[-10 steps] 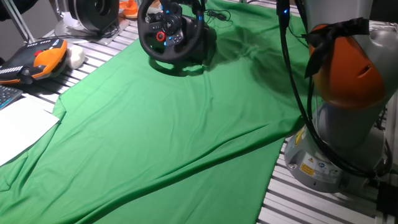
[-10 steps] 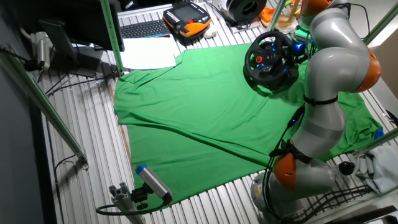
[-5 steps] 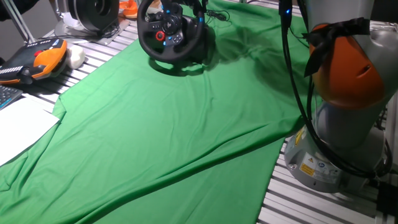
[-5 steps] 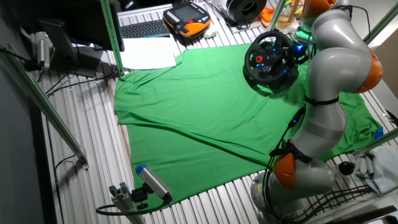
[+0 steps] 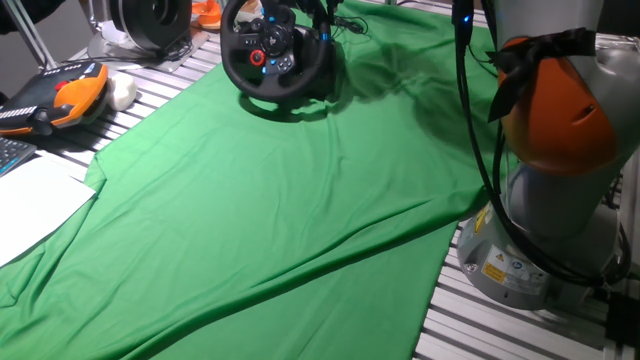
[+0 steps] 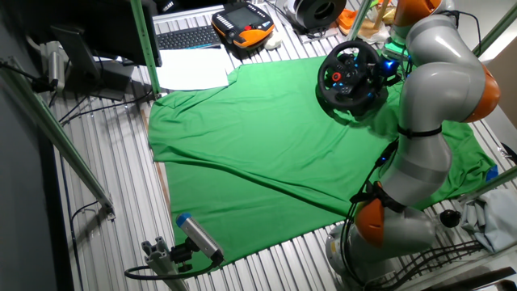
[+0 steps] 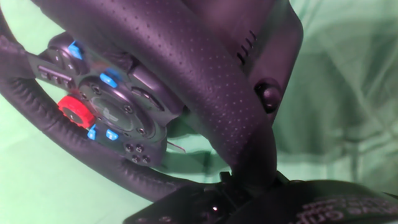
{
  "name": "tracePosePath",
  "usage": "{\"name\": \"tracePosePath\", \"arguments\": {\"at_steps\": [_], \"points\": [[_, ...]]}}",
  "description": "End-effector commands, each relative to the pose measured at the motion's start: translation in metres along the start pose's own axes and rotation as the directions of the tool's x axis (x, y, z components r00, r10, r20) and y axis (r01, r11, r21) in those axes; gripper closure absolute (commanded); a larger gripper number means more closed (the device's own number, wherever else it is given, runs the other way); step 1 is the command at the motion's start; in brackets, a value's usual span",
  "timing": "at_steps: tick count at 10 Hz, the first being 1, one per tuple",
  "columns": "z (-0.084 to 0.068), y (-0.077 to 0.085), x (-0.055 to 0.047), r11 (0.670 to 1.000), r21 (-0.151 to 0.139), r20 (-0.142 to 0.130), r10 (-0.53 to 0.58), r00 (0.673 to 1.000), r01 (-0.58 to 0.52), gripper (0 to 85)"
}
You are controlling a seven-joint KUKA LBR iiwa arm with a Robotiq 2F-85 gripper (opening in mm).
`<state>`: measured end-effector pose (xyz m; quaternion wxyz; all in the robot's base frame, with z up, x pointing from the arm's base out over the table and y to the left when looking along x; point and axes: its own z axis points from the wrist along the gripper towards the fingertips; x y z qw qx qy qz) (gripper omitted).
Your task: Rotate the steering wheel 90 degrees clockwise
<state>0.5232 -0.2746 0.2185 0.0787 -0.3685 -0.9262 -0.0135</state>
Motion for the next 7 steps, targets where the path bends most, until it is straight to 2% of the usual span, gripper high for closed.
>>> {"name": "tracePosePath", "arguments": {"at_steps": [1, 7], "points": [[0.0010, -0.0010, 0.0003, 1.000, -0.007, -0.004, -0.002, 1.000, 0.002, 85.0], [0.0053, -0.0036, -0.0002, 0.999, -0.042, -0.011, 0.001, 1.000, -0.002, 85.0]]}}
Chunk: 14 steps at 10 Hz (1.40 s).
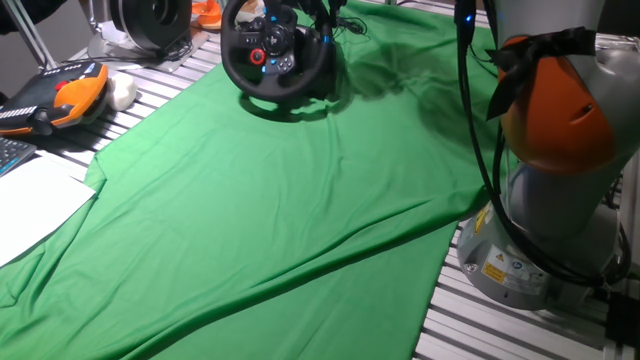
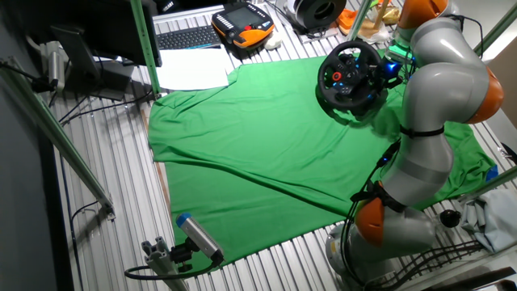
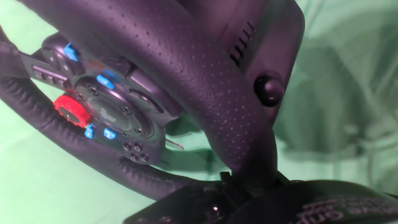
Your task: Rotate the steering wheel 90 degrees clockwise
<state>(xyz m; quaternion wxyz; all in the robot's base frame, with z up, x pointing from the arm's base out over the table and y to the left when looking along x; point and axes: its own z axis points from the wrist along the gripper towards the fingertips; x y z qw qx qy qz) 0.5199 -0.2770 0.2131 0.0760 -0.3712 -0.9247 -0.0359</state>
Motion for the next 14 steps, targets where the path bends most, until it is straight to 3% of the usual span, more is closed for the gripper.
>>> {"name": "tracePosePath", "arguments": {"at_steps": [1, 9, 14], "points": [[0.000, 0.000, 0.000, 1.000, -0.006, -0.001, 0.001, 1.000, -0.001, 85.0], [0.009, 0.000, 0.002, 1.000, -0.025, -0.007, 0.008, 1.000, -0.009, 85.0], [0.019, -0.001, 0.002, 0.999, -0.039, 0.003, 0.010, 1.000, -0.010, 85.0]]}}
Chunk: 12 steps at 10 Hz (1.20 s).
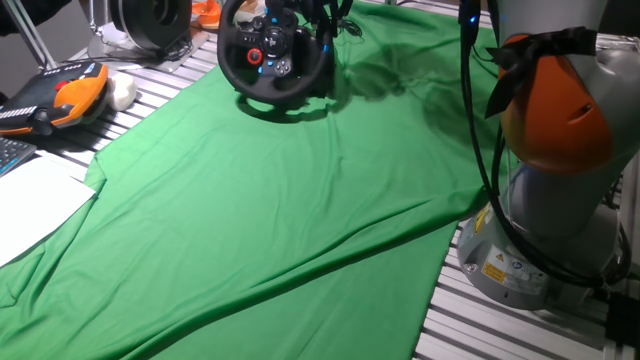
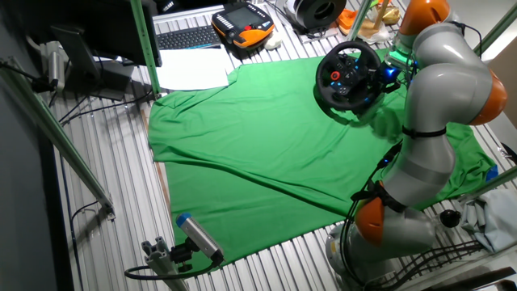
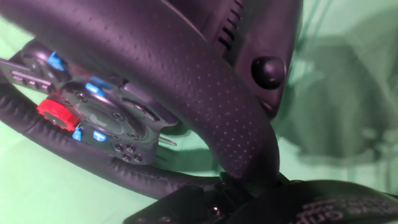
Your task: Rotate the steering wheel 90 degrees clockwise
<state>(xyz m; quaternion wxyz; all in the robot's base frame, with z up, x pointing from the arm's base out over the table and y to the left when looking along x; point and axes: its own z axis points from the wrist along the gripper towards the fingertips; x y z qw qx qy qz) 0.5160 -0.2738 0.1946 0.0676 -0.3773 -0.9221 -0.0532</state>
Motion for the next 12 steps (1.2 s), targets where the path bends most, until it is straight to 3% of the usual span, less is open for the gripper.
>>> {"name": "tracePosePath", "arguments": {"at_steps": [1, 5, 6, 9, 12], "points": [[0.0000, 0.0000, 0.0000, 1.000, -0.001, -0.001, 0.000, 1.000, 0.000, 85.0], [0.0007, 0.0008, 0.0005, 1.000, -0.008, -0.010, 0.017, 1.000, -0.017, 85.0], [0.0007, 0.0009, 0.0005, 1.000, -0.009, -0.009, 0.022, 1.000, -0.022, 68.0], [0.0043, 0.0037, 0.0028, 0.998, -0.034, -0.003, 0.053, 0.999, -0.053, 68.0], [0.0058, 0.0032, 0.0027, 0.998, -0.039, -0.004, 0.053, 0.999, -0.053, 68.0]]}}
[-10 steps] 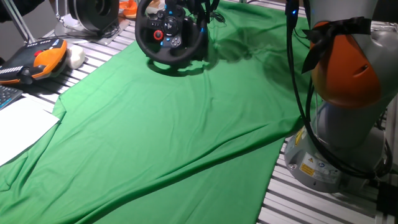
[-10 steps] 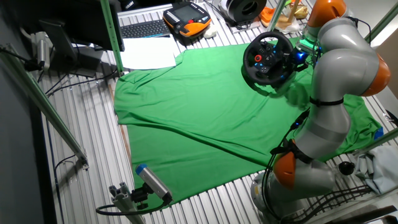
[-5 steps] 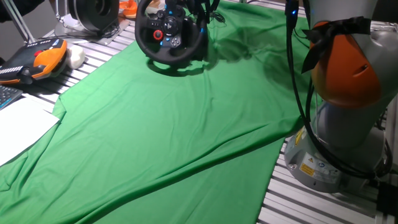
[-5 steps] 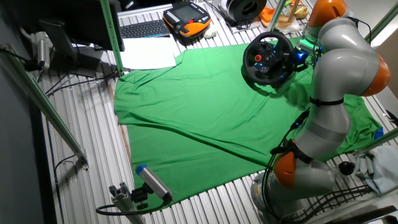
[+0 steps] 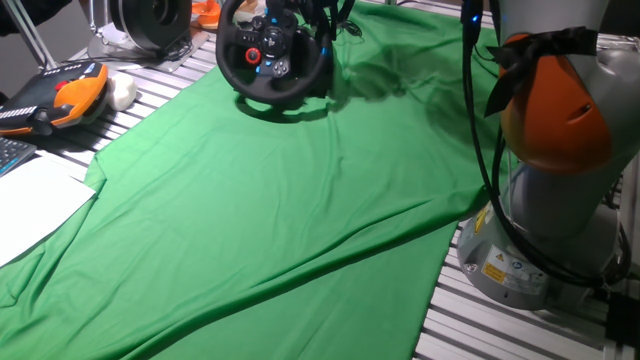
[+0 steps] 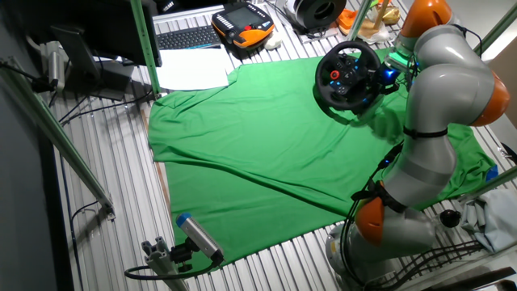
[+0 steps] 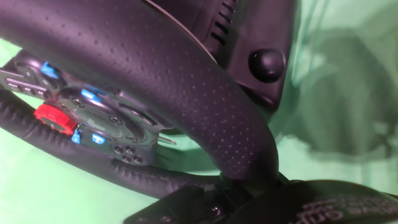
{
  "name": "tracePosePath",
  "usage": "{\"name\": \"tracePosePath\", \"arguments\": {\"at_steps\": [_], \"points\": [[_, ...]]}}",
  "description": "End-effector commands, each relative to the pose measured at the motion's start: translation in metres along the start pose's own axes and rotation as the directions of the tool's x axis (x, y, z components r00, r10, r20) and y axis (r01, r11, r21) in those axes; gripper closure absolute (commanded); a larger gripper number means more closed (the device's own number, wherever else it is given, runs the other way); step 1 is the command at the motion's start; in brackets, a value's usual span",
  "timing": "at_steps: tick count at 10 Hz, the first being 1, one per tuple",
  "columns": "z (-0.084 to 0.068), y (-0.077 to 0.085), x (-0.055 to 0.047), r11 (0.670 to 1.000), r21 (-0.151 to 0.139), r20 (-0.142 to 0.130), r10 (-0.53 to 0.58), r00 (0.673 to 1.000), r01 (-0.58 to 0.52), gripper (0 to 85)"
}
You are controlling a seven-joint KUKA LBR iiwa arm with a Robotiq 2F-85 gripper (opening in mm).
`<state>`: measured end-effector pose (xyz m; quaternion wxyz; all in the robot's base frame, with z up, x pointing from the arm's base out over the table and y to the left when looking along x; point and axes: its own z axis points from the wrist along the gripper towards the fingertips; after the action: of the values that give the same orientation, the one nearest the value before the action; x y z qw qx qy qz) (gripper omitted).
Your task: Rotate the steering wheel 90 degrees clockwise
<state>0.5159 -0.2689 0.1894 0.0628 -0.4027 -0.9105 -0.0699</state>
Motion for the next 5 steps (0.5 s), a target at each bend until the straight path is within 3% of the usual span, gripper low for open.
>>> {"name": "tracePosePath", "arguments": {"at_steps": [1, 2, 3, 4, 5], "points": [[0.0001, 0.0001, 0.0001, 1.000, -0.001, 0.001, 0.000, 1.000, 0.000, 68.0], [0.0000, 0.0001, 0.0001, 1.000, 0.000, 0.000, 0.002, 1.000, -0.002, 51.0], [0.0000, 0.0005, 0.0004, 1.000, 0.006, -0.003, 0.006, 1.000, -0.006, 51.0], [-0.0004, 0.0015, 0.0010, 1.000, 0.010, -0.022, 0.022, 0.999, -0.022, 34.0], [-0.0008, 0.0025, 0.0017, 0.999, 0.004, -0.025, 0.037, 0.999, -0.037, 34.0]]}}
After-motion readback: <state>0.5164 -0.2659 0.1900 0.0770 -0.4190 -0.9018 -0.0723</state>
